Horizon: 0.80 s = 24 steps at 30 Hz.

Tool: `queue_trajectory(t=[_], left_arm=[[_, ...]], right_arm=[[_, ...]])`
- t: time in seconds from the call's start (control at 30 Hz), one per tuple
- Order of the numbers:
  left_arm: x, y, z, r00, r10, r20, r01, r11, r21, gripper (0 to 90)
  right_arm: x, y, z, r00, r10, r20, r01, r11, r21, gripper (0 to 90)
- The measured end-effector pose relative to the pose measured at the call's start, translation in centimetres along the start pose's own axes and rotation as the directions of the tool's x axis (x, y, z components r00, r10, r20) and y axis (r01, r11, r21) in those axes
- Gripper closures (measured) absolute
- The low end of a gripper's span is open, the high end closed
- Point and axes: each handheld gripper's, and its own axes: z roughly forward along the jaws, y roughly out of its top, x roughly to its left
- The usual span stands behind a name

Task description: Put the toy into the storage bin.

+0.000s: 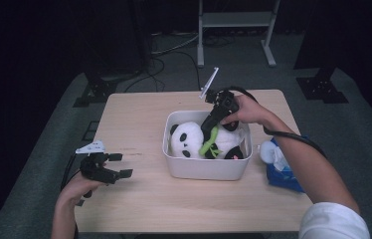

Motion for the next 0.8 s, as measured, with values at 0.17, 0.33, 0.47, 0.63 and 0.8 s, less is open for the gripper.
queue_trajectory(t=[0.17, 0.33, 0.47, 0.63, 0.8], left_arm=[[0.0, 0.0, 0.0, 1.0, 0.002, 0.001, -0.002, 1.0, 0.0, 8.7], [-0.2, 0.1, 0.0, 1.0, 0.004, 0.001, -0.004, 1.0, 0.002, 8.8], [-0.3, 0.1, 0.0, 1.0, 0.009, 0.002, -0.009, 1.0, 0.004, 8.8], [-0.4, 0.2, 0.2, 0.9999, 0.016, 0.006, -0.016, 0.9998, 0.011, 8.7], [-0.4, 0.2, 0.2, 0.9998, 0.017, 0.007, -0.017, 0.9998, 0.008, 8.7]], right_arm=[[-0.1, -0.4, 1.4, 0.9999, 0.01, -0.011, -0.01, 0.9997, 0.024, 70.3], [-0.2, -0.9, 1.7, 0.9996, 0.027, 0.01, -0.027, 0.9994, 0.021, 64.3], [-0.1, -1.3, 0.9, 0.9993, 0.032, 0.02, -0.031, 0.9992, -0.024, 61.0], [0.6, -1.4, -0.9, 0.999, 0.038, 0.025, -0.036, 0.9955, -0.088, 59.1], [1.2, -1.9, -1.6, 0.9989, 0.041, 0.025, -0.037, 0.9927, -0.115, 57.3]])
